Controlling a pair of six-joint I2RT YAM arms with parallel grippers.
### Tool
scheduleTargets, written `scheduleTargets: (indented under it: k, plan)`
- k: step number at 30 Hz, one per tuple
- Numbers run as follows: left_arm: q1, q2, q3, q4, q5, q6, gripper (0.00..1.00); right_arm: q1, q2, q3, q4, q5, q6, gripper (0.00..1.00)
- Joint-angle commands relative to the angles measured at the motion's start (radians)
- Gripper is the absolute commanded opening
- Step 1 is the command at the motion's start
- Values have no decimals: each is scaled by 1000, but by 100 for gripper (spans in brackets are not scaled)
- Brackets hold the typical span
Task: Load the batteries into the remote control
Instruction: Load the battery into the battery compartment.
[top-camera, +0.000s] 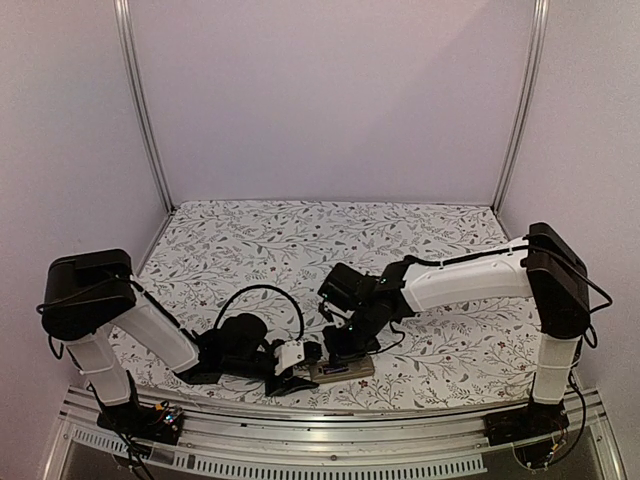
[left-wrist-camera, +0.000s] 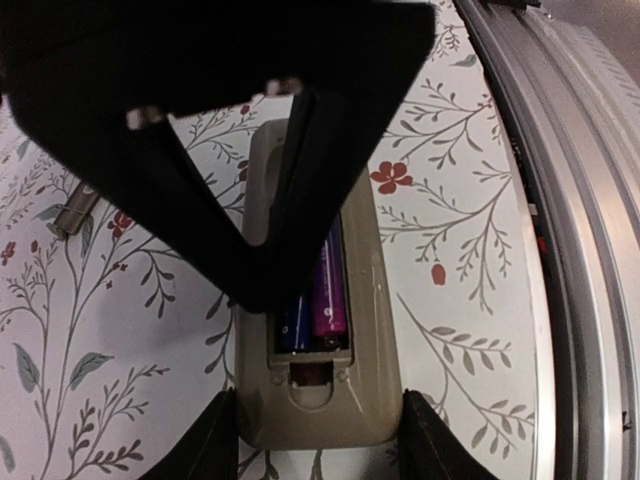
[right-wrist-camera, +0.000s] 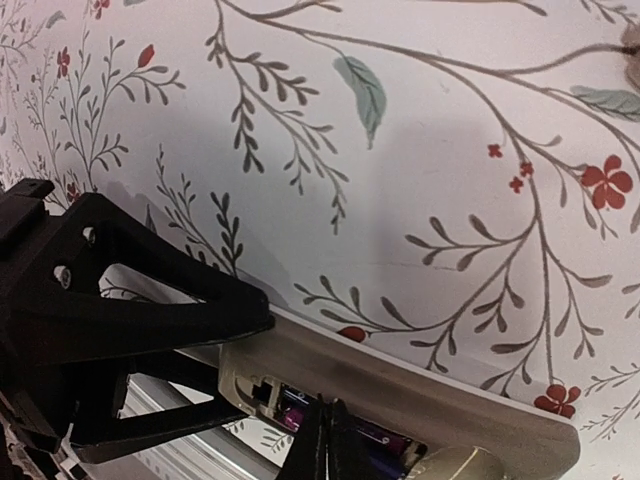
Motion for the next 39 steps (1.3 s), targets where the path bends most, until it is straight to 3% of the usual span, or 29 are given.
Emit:
scheduleTargets:
  k: [1, 8, 15, 25, 31, 39]
  plan:
    - [-4, 22, 5, 52, 42, 9, 38, 59, 91, 41, -162, 161, -57, 3]
    - [0, 14, -3, 54, 37, -3, 38, 65, 37, 25, -131, 180, -42, 4]
    - [-1, 10, -6, 53, 36, -2, 38, 29, -13, 62, -36, 118, -84, 12]
    - [-5, 8, -5, 48, 28, -4, 38, 23, -126, -5, -53, 165, -26, 14]
    - [-8, 5, -9, 51, 18, -10, 38, 29, -123, -55, -100, 90, 61, 19]
    - [-11, 5, -12, 58, 14, -15, 38, 27, -57, -3, -135, 77, 45, 16]
